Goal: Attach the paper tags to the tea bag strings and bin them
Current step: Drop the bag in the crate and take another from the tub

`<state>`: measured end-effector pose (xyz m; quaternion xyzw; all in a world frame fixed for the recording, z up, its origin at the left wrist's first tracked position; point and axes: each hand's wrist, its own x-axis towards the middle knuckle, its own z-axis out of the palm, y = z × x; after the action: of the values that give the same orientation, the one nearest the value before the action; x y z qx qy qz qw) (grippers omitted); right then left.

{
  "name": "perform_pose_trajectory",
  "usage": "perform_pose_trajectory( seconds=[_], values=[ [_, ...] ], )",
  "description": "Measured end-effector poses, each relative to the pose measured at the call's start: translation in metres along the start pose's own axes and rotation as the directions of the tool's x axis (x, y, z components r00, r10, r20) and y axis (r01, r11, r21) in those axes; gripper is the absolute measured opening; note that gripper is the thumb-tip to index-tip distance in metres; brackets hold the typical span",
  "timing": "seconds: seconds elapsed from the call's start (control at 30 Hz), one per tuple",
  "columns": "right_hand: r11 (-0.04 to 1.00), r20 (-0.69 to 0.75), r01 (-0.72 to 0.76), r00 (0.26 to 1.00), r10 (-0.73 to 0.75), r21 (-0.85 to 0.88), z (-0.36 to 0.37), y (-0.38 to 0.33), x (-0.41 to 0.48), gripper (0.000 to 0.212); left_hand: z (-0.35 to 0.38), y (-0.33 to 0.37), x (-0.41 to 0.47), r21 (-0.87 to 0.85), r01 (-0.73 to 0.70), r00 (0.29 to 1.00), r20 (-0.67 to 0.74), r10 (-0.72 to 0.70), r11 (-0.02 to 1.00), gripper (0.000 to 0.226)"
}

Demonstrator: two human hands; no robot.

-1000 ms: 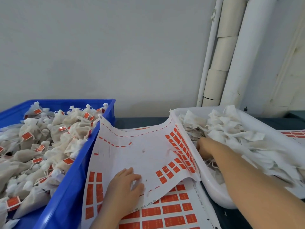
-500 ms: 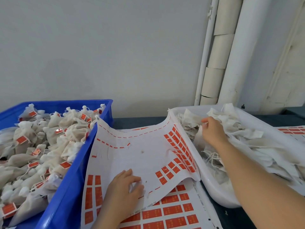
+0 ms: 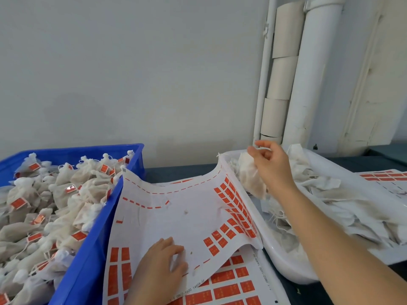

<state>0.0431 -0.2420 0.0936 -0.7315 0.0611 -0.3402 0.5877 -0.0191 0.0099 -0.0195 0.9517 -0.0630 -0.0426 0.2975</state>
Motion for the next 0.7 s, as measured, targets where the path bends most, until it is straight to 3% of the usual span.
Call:
perform_pose_trajectory(
  seconds=[0.1, 0.17, 0.2, 0.27, 0.33, 0.4, 0.53, 0.6, 0.7],
  values=[
    [0.984, 0.069, -0.016, 0.998, 0.004, 0.179, 0.011, -0.029, -0.022, 0.006, -0.004, 0.005, 0.000, -0.108, 0.062, 0.997, 0.055, -0.056, 0.992, 0.073],
    [0.967, 0.139, -0.017, 0.990, -0.019, 0.254, 0.022, -0.041, -0.039, 0.004, -0.008, 0.013, 0.001, -0.072, 0.101, 0.993, 0.065, -0.096, 0.992, 0.082],
    [0.965, 0.174, -0.016, 0.984, -0.030, 0.260, 0.029, -0.043, -0.049, 0.004, -0.010, 0.020, -0.001, -0.060, 0.085, 0.996, 0.018, -0.084, 0.995, 0.079],
    [0.969, 0.256, -0.030, 0.966, -0.035, 0.244, 0.044, -0.040, -0.071, 0.006, -0.018, 0.034, -0.006, -0.233, -0.044, 0.987, -0.162, 0.006, 0.971, 0.054],
    [0.977, 0.337, -0.078, 0.942, 0.006, 0.201, 0.058, -0.029, -0.091, 0.009, -0.033, 0.050, -0.011, -0.622, -0.173, 0.974, -0.222, 0.040, 0.764, 0.038],
    [0.980, 0.359, -0.143, 0.929, 0.085, 0.136, 0.066, -0.016, -0.104, 0.011, -0.042, 0.055, -0.006, -0.808, -0.166, 0.983, -0.182, 0.029, 0.566, 0.038],
    [0.958, 0.324, -0.270, 0.919, 0.226, 0.096, 0.066, 0.005, -0.109, 0.014, -0.040, 0.047, 0.010, -0.698, -0.170, 0.985, -0.148, 0.092, 0.696, 0.008],
    [0.929, 0.363, -0.348, 0.888, 0.283, 0.128, 0.067, 0.017, -0.117, 0.029, -0.030, 0.036, 0.017, -0.740, -0.139, 0.987, -0.158, 0.031, 0.658, 0.009],
    [0.895, 0.427, -0.378, 0.868, 0.254, 0.237, 0.065, 0.034, -0.132, 0.046, -0.018, 0.023, 0.018, -0.814, -0.129, 0.979, -0.195, -0.057, 0.566, 0.016]
  ],
)
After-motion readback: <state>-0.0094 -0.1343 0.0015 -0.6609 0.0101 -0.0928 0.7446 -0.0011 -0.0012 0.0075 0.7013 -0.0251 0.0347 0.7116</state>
